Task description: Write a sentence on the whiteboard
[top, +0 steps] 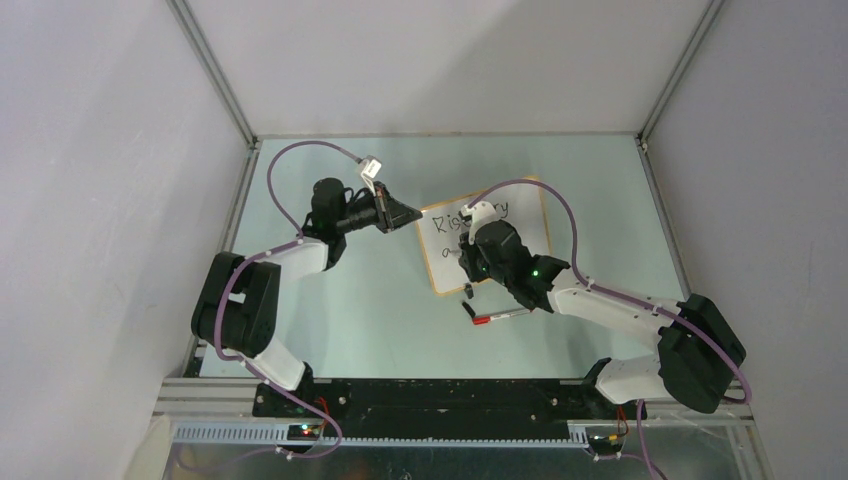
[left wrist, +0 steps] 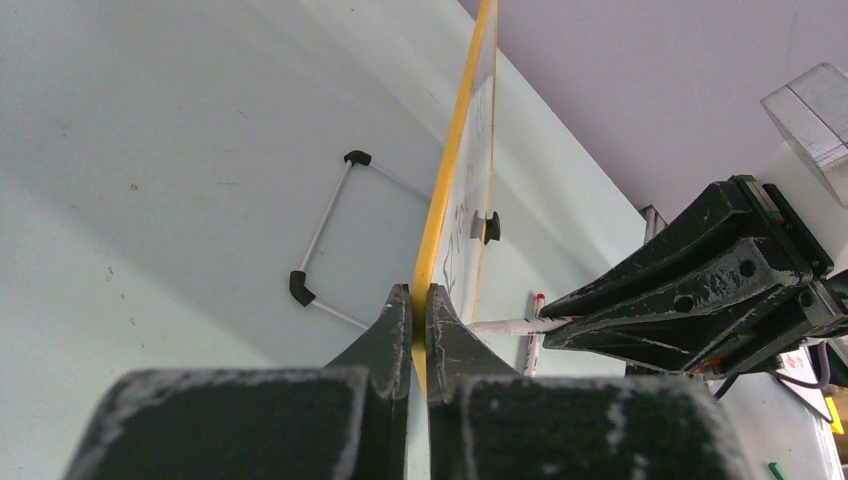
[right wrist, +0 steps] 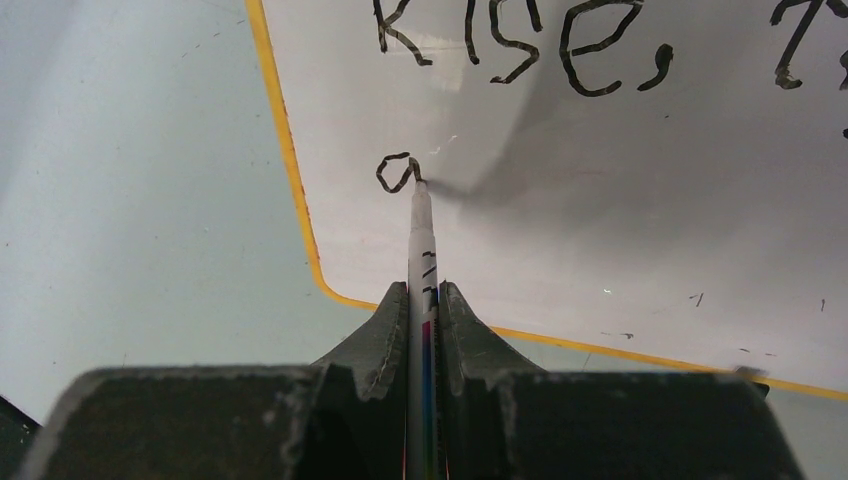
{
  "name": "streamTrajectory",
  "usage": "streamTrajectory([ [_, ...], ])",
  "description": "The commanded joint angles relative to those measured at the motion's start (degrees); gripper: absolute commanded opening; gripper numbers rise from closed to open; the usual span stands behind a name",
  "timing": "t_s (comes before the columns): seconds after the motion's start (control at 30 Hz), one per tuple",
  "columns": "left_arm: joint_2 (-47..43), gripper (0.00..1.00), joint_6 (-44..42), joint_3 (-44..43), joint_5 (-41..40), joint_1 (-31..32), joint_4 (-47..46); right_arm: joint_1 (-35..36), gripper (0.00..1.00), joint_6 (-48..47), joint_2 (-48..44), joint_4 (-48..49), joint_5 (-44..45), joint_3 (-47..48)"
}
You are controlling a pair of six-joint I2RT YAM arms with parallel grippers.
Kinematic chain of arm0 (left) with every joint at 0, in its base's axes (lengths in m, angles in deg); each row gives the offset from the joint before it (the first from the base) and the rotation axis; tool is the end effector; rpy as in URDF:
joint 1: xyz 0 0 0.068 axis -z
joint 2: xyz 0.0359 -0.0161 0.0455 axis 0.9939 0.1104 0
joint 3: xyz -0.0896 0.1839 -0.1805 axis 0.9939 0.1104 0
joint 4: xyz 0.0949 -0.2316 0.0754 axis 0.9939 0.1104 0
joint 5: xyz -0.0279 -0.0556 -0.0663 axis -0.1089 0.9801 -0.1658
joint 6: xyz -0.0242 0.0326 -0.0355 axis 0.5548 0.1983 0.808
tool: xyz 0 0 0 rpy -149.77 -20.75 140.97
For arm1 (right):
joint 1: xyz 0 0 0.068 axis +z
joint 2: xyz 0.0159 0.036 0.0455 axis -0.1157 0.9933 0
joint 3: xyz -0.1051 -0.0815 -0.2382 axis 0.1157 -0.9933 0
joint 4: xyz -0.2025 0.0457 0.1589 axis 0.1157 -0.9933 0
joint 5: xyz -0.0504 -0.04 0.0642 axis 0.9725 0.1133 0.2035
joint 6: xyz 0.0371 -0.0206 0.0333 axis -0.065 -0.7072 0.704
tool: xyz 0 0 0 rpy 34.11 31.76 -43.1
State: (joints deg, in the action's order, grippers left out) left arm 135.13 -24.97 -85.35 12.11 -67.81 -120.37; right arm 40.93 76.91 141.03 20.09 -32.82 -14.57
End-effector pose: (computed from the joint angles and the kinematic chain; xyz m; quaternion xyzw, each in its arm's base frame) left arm 0.3190 -0.1177 0.2254 0.1793 0.7254 -0.5052 0.4318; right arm 0.2029 0.2117 0.2459 -0.2212 0.8507 0.1600 0.4492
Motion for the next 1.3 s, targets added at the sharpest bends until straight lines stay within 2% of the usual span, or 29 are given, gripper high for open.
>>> streamTrajectory([
  [0.0,-1.81,0.02,-2.01,-1.73,-0.03,0.85,1.58,0.1,0.0,0.09,0.07,-0.95,1.95,1.23],
  [0.63,-2.09,0.03,-2.01,-1.68,-0.15,0.84,1.73,0.18,0.0,0.02,-3.38,0.09,2.5,-0.07],
  [0.93,-2.12,0.02,-2.04,-1.59,-0.07,0.85,1.73,-0.41,0.0,-0.46,-9.27,4.7,-0.66,-4.08],
  [1.27,-1.94,0.02,-2.01,-1.74,-0.11,1.03,1.64,-2.63,0.0,0.73,-8.92,5.65,-0.53,-4.22],
])
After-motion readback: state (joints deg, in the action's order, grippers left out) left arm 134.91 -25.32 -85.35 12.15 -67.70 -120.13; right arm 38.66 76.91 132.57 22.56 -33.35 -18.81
